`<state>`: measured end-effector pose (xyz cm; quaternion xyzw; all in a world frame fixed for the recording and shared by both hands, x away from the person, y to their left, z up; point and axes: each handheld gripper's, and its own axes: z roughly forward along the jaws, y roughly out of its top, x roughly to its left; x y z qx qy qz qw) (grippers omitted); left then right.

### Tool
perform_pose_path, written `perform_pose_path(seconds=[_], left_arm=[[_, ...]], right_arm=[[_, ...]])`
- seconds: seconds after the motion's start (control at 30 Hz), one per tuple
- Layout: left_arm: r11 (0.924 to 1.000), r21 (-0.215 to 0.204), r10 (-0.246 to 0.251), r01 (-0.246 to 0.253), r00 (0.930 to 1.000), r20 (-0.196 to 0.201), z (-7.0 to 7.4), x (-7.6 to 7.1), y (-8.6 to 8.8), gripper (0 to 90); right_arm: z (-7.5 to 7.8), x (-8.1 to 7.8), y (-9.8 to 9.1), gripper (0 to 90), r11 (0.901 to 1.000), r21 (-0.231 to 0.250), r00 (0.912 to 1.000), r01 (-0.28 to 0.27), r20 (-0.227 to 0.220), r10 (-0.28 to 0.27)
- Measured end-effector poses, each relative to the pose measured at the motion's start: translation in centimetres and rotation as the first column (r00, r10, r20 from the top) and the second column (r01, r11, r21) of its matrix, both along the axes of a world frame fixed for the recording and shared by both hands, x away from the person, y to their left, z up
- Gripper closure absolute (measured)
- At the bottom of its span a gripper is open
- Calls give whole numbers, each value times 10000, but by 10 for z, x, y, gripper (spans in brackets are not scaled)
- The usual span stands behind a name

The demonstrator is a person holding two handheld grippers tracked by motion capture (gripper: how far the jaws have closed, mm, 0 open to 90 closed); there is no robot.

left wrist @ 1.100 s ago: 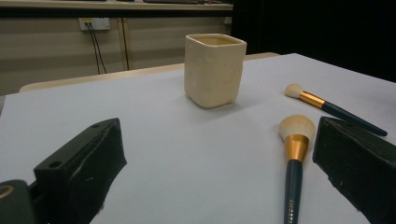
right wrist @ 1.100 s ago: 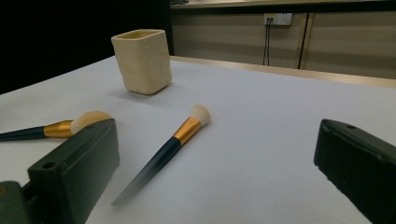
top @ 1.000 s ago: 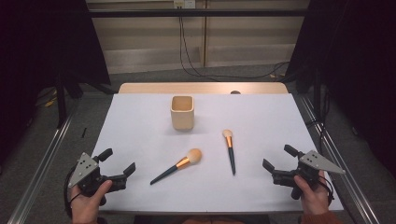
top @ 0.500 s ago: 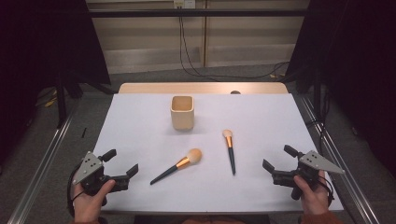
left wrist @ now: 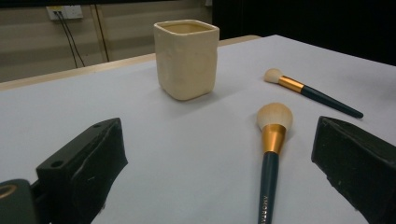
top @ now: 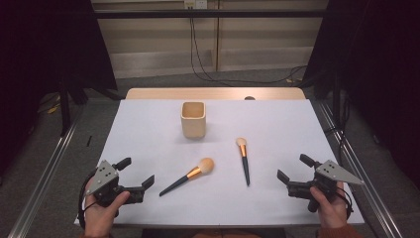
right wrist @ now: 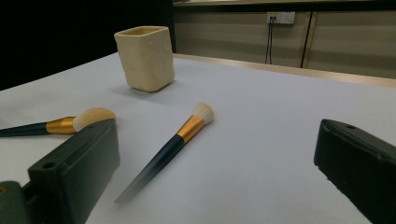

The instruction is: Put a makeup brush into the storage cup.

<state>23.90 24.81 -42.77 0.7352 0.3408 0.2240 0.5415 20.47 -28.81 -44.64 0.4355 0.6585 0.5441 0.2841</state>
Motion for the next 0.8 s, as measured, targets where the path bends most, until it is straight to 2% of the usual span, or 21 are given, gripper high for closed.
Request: perform_pose_path(seconds=[0.1, 0.43, 0.5, 0.63, 0.8], left_arm=[[9999, 83, -78, 79, 9999, -77, 2, 4, -3, 35], [9989, 176, -439, 436, 9989, 144, 12, 17, -27, 34], [9984, 117, -548, 547, 9984, 112, 17, 21, -33, 34], [9964, 310, -796, 788, 9966, 227, 26, 29, -41, 34], [9958, 124, -915, 911, 9952, 361, 31, 34, -50, 35]], right_arm=[[0, 1, 1, 0, 10000, 60, 10000, -32, -51, 32], [-1, 2, 1, 0, 10000, 69, 10000, -64, -54, 64], [-1, 2, 1, 0, 9999, 64, 10000, -78, -45, 78], [-1, 3, 1, 0, 9999, 102, 9999, -106, -66, 106], [-1, 3, 1, 0, 9999, 120, 9999, -104, -102, 105]])
